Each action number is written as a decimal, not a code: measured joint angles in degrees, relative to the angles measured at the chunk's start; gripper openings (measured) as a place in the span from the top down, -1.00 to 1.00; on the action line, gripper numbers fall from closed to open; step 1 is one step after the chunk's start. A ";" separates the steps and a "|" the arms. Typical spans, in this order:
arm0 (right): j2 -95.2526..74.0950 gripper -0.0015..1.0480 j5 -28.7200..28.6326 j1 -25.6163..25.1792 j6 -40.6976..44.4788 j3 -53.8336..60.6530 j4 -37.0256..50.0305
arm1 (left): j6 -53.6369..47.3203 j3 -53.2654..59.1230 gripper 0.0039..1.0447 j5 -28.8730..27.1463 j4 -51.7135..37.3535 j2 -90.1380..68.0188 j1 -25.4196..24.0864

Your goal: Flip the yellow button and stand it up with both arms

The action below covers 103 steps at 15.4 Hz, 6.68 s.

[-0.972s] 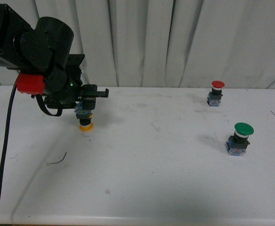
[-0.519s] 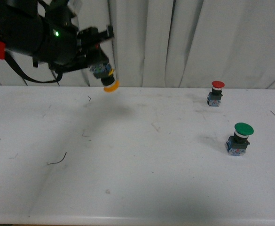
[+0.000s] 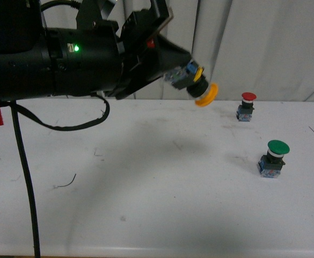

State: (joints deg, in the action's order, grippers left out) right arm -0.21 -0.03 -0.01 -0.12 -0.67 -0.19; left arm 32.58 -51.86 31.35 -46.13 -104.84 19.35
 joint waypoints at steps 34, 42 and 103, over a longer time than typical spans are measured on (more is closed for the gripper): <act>-113.72 -0.87 -16.31 15.93 -84.15 -44.02 73.79 | 28.06 5.05 0.39 -6.32 -27.41 -6.86 1.44; -115.71 -0.87 -15.19 18.80 -88.52 -44.57 73.83 | 28.61 3.28 0.43 -6.27 -27.39 -7.74 1.51; -111.01 0.33 -21.70 14.29 -80.19 -43.60 73.57 | -31.74 51.30 0.97 -31.39 46.36 104.32 -19.34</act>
State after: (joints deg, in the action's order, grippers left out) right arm -111.22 -21.74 14.28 -80.31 -44.27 73.38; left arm 0.84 -0.56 -0.03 0.23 -0.51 0.01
